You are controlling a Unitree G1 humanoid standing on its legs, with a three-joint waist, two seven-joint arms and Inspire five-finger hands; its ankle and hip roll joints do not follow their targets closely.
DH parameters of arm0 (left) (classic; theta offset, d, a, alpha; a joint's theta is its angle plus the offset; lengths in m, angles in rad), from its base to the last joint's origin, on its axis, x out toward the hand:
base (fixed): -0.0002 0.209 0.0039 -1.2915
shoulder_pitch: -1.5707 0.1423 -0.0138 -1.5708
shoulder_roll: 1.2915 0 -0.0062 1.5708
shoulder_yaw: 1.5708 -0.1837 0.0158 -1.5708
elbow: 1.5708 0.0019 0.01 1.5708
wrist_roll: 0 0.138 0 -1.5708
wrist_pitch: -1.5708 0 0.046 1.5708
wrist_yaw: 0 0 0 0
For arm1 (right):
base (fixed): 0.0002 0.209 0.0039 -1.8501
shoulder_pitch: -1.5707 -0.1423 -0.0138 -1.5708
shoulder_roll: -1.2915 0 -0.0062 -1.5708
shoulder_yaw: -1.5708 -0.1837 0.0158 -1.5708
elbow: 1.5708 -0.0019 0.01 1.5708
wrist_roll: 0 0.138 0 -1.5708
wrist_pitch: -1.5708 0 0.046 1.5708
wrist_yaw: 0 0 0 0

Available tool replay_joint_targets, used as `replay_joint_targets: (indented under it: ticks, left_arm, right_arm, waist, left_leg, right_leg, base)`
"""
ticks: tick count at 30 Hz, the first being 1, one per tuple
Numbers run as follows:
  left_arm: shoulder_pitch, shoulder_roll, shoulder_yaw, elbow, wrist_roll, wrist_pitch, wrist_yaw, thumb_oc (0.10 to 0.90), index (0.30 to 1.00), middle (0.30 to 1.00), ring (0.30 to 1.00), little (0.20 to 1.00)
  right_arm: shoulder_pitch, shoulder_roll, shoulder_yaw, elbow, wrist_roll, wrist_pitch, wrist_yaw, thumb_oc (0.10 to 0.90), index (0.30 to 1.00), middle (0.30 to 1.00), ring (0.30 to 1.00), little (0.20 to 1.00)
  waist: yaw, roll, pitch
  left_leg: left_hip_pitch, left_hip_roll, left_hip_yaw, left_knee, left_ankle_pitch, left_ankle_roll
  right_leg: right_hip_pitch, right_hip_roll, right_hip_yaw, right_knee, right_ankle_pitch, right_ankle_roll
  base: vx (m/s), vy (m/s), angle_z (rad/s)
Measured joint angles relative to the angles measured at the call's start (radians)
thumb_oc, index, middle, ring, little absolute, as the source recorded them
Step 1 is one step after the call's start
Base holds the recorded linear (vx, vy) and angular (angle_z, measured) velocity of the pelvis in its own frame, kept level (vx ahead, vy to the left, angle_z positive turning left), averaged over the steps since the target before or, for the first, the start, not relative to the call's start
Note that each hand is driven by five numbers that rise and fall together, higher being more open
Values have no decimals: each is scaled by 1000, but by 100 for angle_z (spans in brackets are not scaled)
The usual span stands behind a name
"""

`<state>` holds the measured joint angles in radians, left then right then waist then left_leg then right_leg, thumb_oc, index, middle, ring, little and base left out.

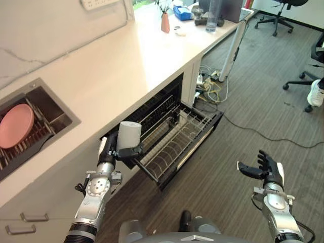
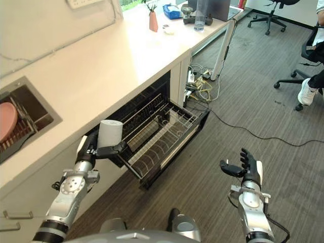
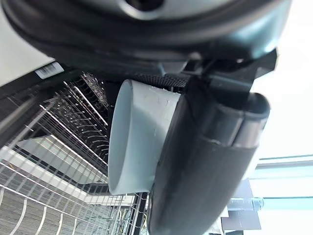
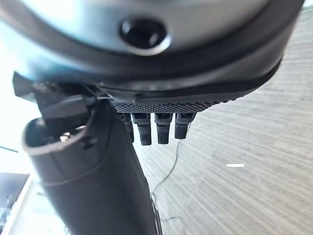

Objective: Place the dishes in the dishwasher.

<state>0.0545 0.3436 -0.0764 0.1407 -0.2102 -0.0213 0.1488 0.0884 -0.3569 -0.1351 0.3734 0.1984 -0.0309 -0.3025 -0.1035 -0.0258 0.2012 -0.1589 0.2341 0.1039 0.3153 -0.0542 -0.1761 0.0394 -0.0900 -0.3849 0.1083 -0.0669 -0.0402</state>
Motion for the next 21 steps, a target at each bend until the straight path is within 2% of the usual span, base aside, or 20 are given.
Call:
replay_joint_targets:
  ticks: [1,3,4,6,7,8,10,11,12,13,14,15,17,21]
  left_arm:
    - [-11,6,-1,0,0,-3,3,400,300,300,300,300]
    - [-10,6,-19,0,0,-3,10,400,300,300,300,300]
    - [-6,5,-40,-3,2,-3,0,400,300,300,300,300]
    - [-5,2,-63,-20,5,-5,-17,400,300,300,300,300]
    - [-12,2,-70,-26,7,-8,-28,400,300,300,300,300]
    - [-20,0,-80,-36,6,-13,-46,400,300,300,300,300]
    - [-24,-1,-123,-39,17,-13,-64,400,300,300,300,300]
    - [-21,-6,-147,-39,24,-13,-72,400,300,300,300,300]
    - [-19,-13,-161,-39,24,-12,-84,400,300,300,300,300]
    - [-17,-21,-175,-40,24,-13,-91,400,300,300,300,300]
    - [-22,-30,-181,-47,25,-15,-102,400,300,300,300,300]
    - [-19,-34,-186,-47,26,-13,-106,400,300,300,300,300]
    - [-17,-36,-196,-47,26,-12,-111,400,300,300,300,300]
    - [-14,-39,-202,-47,30,-12,-111,400,300,300,300,300]
  right_arm:
    - [-26,-4,6,-58,2,-17,-6,800,900,900,900,900]
    - [-13,-5,6,-136,8,-29,3,800,900,900,900,900]
    - [-3,-6,8,-195,41,-43,25,800,900,900,900,900]
    - [10,-25,14,-239,64,-63,52,800,900,900,900,900]
    - [18,-25,20,-258,89,-63,64,800,900,900,900,900]
    - [19,-22,38,-276,126,-63,80,800,900,900,900,900]
    - [20,-16,62,-285,155,-66,122,800,900,900,900,900]
    - [20,-6,83,-298,161,-65,135,800,900,900,900,900]
    - [21,-3,100,-313,164,-65,150,800,900,900,900,900]
    - [25,-3,115,-336,170,-66,169,800,900,900,900,900]
    - [21,0,170,-416,205,-65,222,800,900,900,900,900]
    - [18,3,200,-443,219,-66,246,800,900,900,900,900]
    - [13,6,245,-467,240,-67,275,800,900,900,900,900]
    - [16,12,268,-467,288,-65,298,800,900,900,900,900]
  waist:
    - [8,27,7]
    - [8,51,2]
    - [1,60,-4]
    - [-15,92,-23]
    - [-28,99,-30]
    - [-34,74,-28]
    - [-32,56,-28]
    - [-27,59,-29]
    - [-28,76,-25]
    - [-24,84,-33]
    - [-12,65,-32]
    - [-10,64,-34]
    - [-3,65,-34]
    - [5,64,-34]
  left_leg:
    - [-20,13,5,-137,61,16]
    - [-3,7,10,-169,98,33]
    - [36,-28,29,-170,112,42]
    - [67,-58,49,-193,165,67]
    - [97,-66,73,-238,148,66]
    - [135,-92,80,-311,163,80]
    - [168,-111,80,-349,173,99]
    - [192,-116,78,-376,183,120]
    - [213,-111,67,-395,186,133]
    - [216,-110,48,-406,176,139]
    - [208,-147,39,-406,168,131]
    - [209,-152,35,-407,163,130]
    - [220,-152,39,-411,157,123]
    - [226,-153,39,-407,156,118]
  right_leg:
    - [36,35,18,-44,-2,3]
    - [82,50,7,-95,-3,4]
    - [121,49,-3,-126,-4,18]
    - [139,60,11,-130,-12,43]
    - [145,57,11,-124,-18,53]
    - [137,33,14,-101,-22,68]
    - [133,8,18,-57,-29,80]
    - [114,-8,22,10,-38,92]
    - [80,-22,35,75,-74,119]
    - [64,-30,52,57,-93,141]
    - [71,-70,81,-116,40,178]
    - [90,-72,73,-146,66,159]
    - [109,-70,66,-159,69,156]
    - [117,-69,67,-163,69,156]
  base:
    - [140,165,-71]
    - [161,192,-78]
    - [105,140,-66]
    - [68,127,-36]
    - [35,130,5]
    - [20,112,14]
    - [12,70,16]
    - [22,55,17]
    - [30,72,10]
    - [34,70,19]
    - [27,64,24]
    - [28,51,22]
    - [23,20,7]
    - [14,2,1]
